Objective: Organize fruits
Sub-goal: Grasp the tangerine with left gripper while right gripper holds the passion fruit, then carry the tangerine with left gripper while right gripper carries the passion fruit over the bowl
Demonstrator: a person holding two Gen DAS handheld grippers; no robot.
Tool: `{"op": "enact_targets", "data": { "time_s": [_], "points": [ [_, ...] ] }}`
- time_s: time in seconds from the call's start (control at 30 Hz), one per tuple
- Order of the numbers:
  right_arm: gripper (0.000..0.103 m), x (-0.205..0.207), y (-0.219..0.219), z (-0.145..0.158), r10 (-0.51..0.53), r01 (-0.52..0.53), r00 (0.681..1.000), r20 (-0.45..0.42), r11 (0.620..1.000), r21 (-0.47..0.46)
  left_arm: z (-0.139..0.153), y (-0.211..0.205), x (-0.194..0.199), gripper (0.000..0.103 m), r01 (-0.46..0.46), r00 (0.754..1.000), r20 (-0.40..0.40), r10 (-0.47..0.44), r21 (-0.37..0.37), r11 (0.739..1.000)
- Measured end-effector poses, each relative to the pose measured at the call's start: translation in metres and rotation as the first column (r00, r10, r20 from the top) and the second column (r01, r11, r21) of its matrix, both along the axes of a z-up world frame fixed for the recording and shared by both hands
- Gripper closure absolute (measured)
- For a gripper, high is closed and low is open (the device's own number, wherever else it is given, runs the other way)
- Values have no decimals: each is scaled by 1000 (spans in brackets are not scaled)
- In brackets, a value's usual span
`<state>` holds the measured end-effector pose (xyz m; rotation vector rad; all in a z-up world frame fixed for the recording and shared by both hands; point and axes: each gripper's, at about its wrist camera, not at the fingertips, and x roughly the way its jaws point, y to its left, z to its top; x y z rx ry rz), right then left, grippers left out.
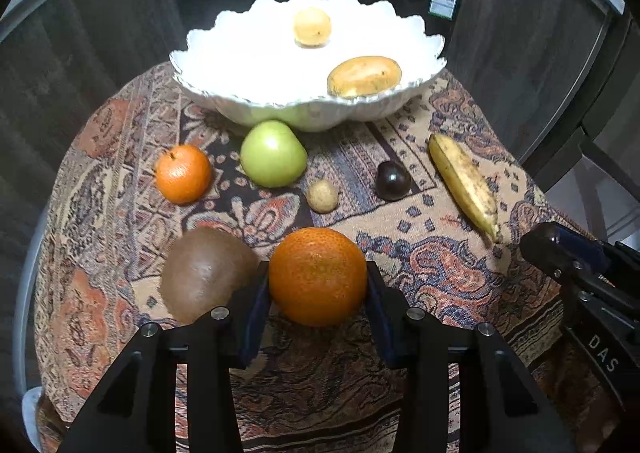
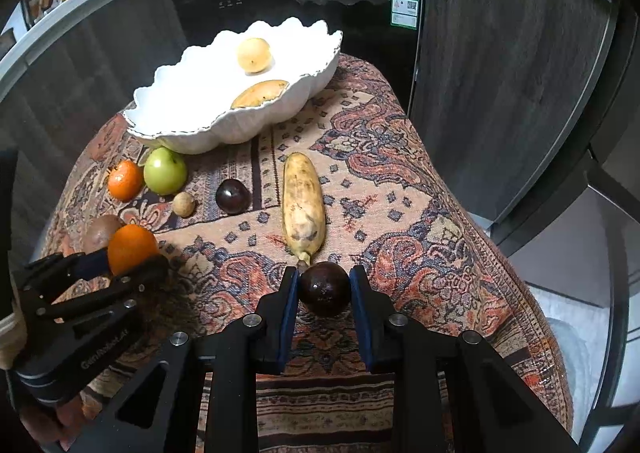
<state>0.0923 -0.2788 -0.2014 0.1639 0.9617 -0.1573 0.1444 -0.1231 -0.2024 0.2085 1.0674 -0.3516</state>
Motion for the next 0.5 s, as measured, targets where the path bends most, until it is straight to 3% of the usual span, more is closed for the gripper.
{"op": "enact_targets", "data": {
  "time_s": [0.5],
  "points": [
    [76, 22, 14, 34, 36, -37, 997, 63, 999, 11, 44, 20, 25, 59, -29, 997, 69, 30, -22, 999]
  ]
}}
